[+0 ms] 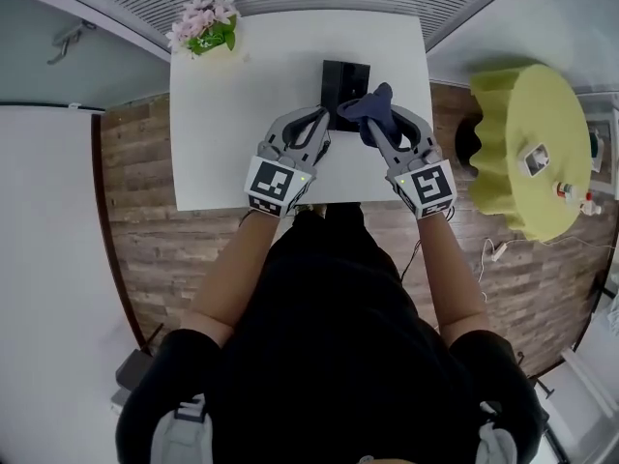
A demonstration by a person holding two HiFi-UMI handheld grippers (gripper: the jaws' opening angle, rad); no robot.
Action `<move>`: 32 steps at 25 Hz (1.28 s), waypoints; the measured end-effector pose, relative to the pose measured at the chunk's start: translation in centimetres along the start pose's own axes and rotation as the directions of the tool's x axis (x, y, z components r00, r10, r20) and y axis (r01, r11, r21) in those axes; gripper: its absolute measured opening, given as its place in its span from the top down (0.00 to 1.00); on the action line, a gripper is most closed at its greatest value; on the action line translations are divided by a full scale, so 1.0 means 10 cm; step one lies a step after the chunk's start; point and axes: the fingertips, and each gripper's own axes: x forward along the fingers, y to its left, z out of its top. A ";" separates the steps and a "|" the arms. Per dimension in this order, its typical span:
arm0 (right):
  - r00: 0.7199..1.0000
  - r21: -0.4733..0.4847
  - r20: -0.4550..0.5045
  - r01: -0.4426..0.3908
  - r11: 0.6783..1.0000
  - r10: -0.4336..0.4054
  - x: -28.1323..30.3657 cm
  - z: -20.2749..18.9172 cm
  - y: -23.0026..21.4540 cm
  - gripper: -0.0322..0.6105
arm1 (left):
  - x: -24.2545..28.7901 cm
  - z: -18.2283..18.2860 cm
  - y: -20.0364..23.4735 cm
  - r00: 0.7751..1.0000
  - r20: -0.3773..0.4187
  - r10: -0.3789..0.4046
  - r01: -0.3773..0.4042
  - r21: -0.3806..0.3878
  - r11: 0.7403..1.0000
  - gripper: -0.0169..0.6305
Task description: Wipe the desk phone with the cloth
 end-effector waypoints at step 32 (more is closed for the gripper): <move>0.934 -0.312 -0.347 -0.198 0.929 0.082 1.49 -1.50 -0.70 0.77 | 1.01 -0.85 0.62 0.984 -0.144 0.109 -0.118 -0.051 0.992 0.96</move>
